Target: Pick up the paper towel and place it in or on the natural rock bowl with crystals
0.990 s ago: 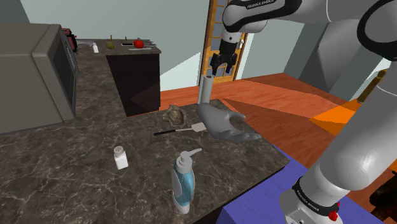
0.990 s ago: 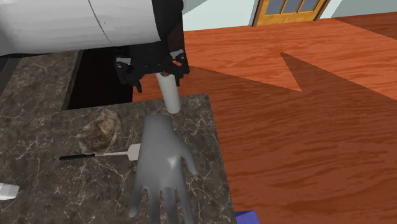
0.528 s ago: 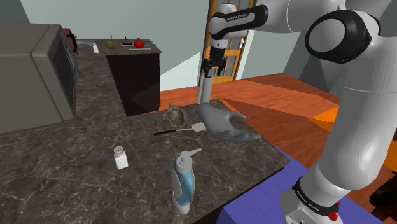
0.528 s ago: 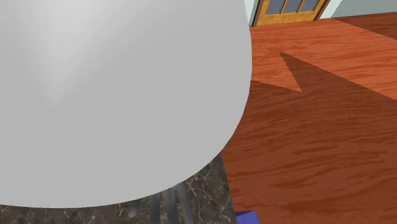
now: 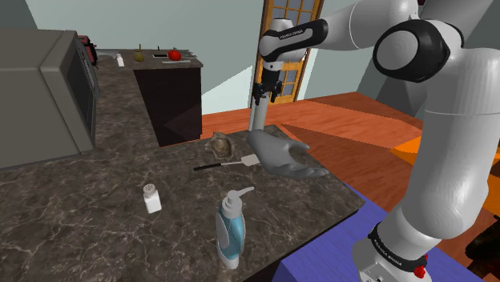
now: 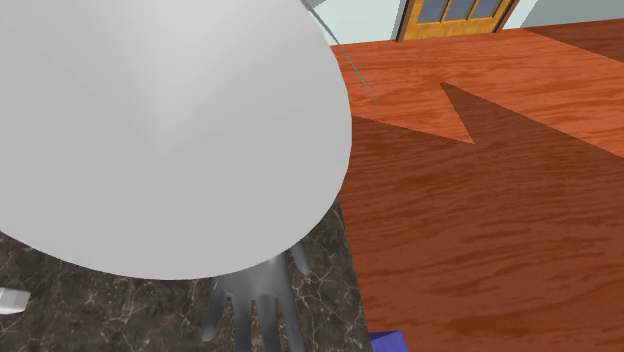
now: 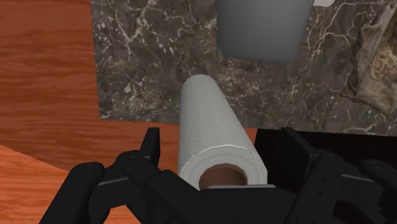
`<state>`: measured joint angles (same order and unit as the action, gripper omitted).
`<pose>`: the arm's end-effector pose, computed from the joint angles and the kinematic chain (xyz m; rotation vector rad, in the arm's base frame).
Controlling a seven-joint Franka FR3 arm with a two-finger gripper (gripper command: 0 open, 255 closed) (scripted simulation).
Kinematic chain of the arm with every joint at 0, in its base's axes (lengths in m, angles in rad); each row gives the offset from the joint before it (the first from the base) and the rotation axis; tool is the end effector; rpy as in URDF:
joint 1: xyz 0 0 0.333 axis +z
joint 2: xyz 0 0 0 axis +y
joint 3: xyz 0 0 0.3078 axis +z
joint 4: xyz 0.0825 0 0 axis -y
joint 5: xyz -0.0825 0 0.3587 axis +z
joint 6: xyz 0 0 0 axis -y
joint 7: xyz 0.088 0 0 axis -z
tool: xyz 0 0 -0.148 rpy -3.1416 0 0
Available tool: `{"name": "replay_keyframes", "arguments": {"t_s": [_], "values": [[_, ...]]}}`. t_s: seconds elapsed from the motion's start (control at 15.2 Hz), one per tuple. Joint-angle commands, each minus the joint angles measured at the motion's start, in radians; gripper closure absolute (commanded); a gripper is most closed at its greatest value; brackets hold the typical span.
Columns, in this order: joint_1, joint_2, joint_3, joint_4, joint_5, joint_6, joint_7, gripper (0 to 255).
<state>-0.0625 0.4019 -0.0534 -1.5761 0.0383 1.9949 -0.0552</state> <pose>0.6453 -0.0677 0.3715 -3.1268 0.1122 -0.0292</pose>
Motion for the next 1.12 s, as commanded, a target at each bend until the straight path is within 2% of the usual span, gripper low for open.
{"name": "replay_keyframes", "arguments": {"t_s": [0.0, 0.4, 0.46, 1.06], "values": [[0.0, 0.006, 0.0, -0.003, 0.0, 0.009, -0.001, 0], [0.0, 0.006, 0.0, -0.003, 0.0, 0.009, -0.001, 0], [0.0, 0.006, 0.0, -0.003, 0.0, 0.009, -0.001, 255], [0.0, 0.006, 0.0, -0.003, 0.0, 0.009, -0.001, 255]]}}
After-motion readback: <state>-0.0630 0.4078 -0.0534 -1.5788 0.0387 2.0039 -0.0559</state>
